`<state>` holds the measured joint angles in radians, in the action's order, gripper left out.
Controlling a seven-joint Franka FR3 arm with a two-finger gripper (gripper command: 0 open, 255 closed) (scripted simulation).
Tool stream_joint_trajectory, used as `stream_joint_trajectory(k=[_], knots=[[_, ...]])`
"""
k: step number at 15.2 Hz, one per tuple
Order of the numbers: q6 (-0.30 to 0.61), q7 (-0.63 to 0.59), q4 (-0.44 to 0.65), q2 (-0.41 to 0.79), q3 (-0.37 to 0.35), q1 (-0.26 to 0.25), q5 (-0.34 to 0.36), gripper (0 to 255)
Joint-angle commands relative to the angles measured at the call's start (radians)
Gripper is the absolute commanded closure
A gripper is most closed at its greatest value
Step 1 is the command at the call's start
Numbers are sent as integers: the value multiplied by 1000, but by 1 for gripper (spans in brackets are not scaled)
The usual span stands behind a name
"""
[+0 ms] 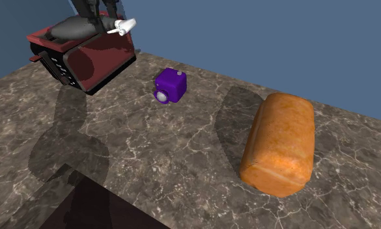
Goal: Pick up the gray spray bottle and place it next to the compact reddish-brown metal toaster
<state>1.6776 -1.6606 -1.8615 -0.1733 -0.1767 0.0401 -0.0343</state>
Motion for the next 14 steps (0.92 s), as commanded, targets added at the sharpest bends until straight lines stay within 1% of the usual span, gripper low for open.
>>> stream_joint_trajectory(k=[1, 14], knots=[[31, 0, -34, -4, 0, 0, -1, 255], [206, 1, -204, 1, -4, -2, -2, 255]])
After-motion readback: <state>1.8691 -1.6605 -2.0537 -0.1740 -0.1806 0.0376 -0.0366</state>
